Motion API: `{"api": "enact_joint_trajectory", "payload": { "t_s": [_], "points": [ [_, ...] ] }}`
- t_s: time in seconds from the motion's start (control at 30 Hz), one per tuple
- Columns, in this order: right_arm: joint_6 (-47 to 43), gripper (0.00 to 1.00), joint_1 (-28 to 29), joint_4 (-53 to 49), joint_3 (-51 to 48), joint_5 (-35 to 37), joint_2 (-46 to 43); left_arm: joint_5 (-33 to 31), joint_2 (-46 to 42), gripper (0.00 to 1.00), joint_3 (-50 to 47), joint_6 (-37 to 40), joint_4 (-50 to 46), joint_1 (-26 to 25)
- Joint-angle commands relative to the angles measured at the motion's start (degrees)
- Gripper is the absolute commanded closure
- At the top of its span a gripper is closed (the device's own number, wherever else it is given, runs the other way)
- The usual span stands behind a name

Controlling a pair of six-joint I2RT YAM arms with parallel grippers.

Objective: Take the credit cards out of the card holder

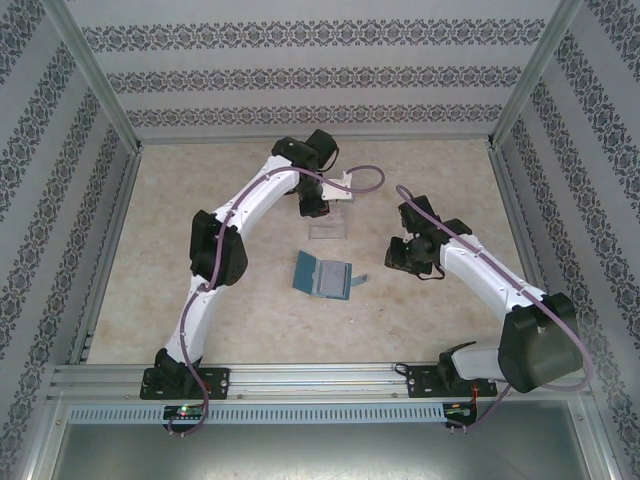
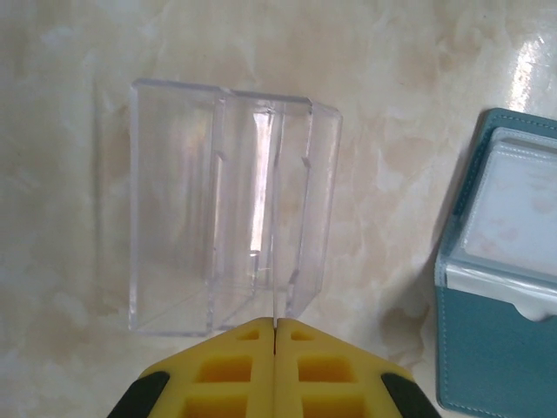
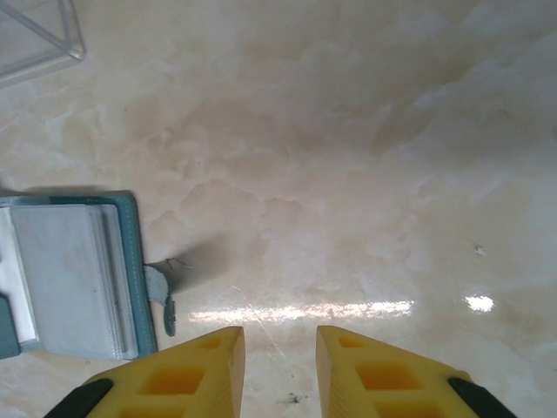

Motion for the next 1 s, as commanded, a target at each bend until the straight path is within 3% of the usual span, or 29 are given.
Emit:
{"api": "enact_joint_trajectory", "payload": {
  "t_s": [0.0,0.97],
  "points": [
    [-0.67,0.72,-0.98,-0.84,-1.25,-0.35,-1.01,1.02,2.23,1.0,4.26,2.84,-5.7,0.42],
    [-0.48,0.72,-2.12,-1.02,-1.52,-0.56,-0.49,6.09,7.63,1.0,6.14,7.47,-10.35,0.38]
  ]
}}
